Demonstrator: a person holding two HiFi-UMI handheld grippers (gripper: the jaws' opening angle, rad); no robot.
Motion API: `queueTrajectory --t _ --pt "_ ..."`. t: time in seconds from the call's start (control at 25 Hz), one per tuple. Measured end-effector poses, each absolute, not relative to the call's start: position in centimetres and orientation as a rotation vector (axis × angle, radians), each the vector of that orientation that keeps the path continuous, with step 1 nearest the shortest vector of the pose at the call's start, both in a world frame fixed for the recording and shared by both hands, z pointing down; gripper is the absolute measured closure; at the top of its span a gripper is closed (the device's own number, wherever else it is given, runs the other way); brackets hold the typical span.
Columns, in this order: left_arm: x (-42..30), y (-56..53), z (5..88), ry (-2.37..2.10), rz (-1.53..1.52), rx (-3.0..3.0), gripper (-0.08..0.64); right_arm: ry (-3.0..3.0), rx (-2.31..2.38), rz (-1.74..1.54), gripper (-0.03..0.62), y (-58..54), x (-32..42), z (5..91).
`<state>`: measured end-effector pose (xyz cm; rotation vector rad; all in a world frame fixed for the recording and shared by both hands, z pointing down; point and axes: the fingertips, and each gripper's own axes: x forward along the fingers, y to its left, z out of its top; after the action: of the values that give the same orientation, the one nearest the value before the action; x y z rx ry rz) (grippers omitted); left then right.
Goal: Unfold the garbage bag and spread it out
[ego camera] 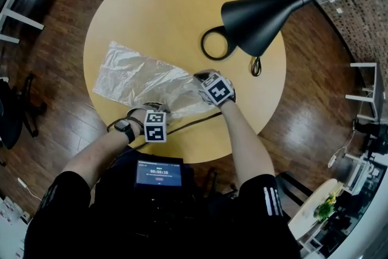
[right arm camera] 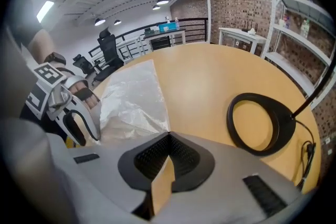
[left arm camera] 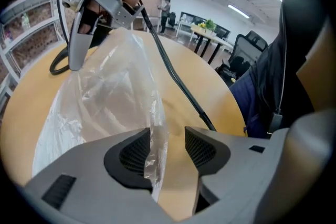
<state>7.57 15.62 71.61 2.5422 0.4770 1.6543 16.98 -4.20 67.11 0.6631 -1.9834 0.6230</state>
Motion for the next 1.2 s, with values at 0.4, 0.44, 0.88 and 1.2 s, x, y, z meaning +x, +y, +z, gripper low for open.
queueTrajectory --t 0.4,0.44,0.88,1.2 --pt "7.1 15.4 71.8 0.395 1.647 2.564 0.345 -1.857 0.620 0.368 0.564 -5.2 17.2 70.9" --pt "7.1 15.3 71.8 0.394 1.650 2.565 0.345 -1.863 0.632 0.377 0.552 -5.3 17.2 70.7" --pt "7.4 14.7 70.7 0.351 1.630 2.587 0.345 -2.126 1.004 0.873 0.483 -5.0 19.6 62.8" --pt "12.4 14.8 67.0 0.379 1.479 2.673 0.346 -2.028 0.950 1.105 0.482 -0.2 21.5 66.0"
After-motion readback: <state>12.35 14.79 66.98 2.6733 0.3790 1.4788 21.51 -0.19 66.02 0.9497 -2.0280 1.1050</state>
